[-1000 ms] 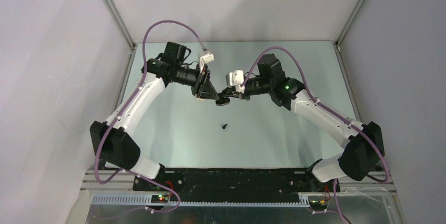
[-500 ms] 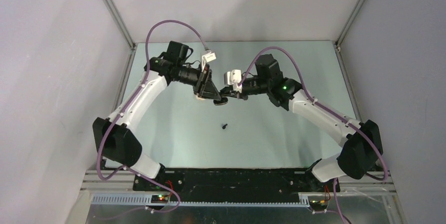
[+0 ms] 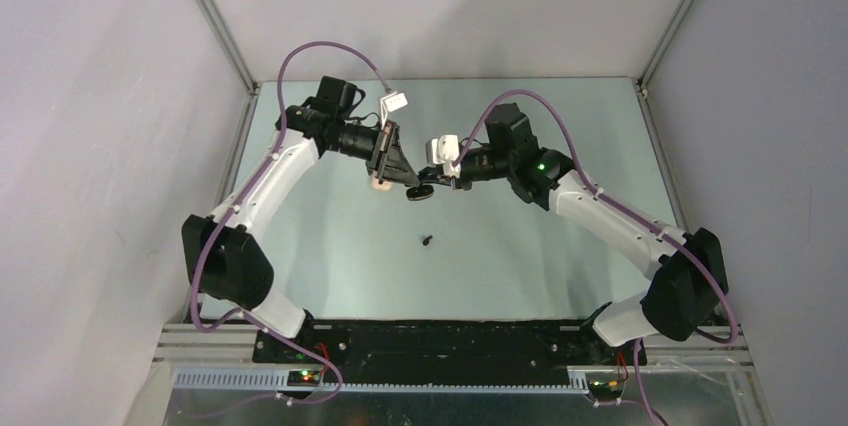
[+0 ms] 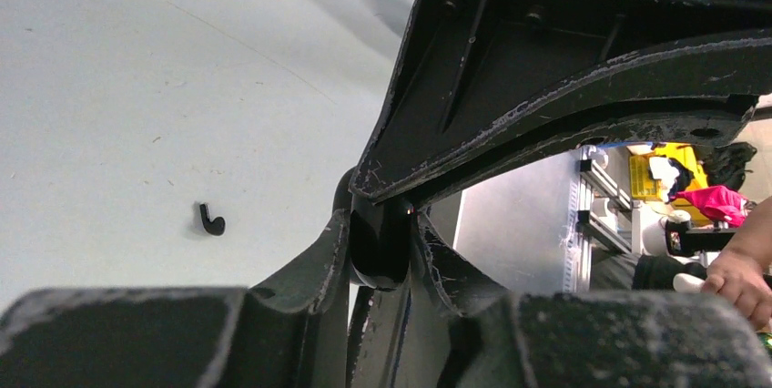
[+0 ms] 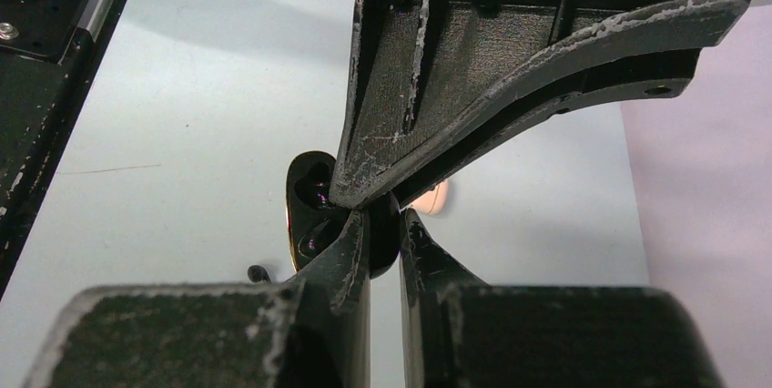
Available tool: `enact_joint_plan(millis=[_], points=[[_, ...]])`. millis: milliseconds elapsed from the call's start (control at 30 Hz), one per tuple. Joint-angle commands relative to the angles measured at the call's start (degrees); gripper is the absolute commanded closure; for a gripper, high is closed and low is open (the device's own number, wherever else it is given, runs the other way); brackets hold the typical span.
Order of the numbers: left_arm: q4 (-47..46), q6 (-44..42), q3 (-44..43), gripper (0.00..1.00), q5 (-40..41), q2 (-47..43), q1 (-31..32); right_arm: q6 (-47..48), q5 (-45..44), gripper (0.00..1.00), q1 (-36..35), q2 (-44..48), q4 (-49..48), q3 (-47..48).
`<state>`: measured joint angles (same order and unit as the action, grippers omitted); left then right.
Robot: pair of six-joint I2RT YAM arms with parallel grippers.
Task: Insert the wireless bluetooth earbuds into the charging case
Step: Adjust the charging case.
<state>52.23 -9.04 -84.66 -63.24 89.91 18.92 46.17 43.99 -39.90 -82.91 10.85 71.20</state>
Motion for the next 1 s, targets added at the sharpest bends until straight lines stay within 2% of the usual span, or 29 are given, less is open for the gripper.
enact_joint_plan(millis=[0,100,133,200,367,500,600,733,867,967], points=[[0.07,2.08,-0.94,0.78,-3.84,0.15,-0.10,0.86,-0.63,1.00,-0.19,1.02,-0.72,2.59],[0.15,1.54,-0.87,0.95,-4.32,0.18,-0.11,0.77,-0.85,1.00,-0.24,1.12,-1.10,2.16],[0.15,1.42,-0.79,0.97,-4.33,0.18,-0.11,0.72,-0.97,1.00,-0.26,1.15,-1.23,2.04],[0.14,1.16,-0.86,1.00,-4.07,0.08,-0.11,0.47,-1.05,0.93,-0.33,1.27,-1.06,1.97],[0.16,1.01,-0.65,1.00,-3.17,-0.27,-0.99,-1.84,1.62,0.58,0.68,4.24,1.35,3.24],[0.12,0.52,0.56,1.00,-1.43,-0.90,-2.28,-8.11,7.03,0.43,5.04,7.73,5.34,7.18],[0.15,0.16,1.72,1.00,-0.54,-1.02,-3.17,-11.02,9.13,0.41,7.65,9.54,7.54,7.84],[0.24,0.48,3.10,1.00,0.14,-1.57,-4.85,-5.89,9.78,0.45,10.20,7.78,15.17,5.66],[0.32,1.55,5.40,1.00,0.52,-3.19,-7.26,3.72,10.83,0.59,11.75,2.30,22.51,4.03],[0.41,2.82,8.37,1.00,0.15,-4.86,-10.40,13.91,8.72,0.62,10.75,-2.91,26.55,3.96]])
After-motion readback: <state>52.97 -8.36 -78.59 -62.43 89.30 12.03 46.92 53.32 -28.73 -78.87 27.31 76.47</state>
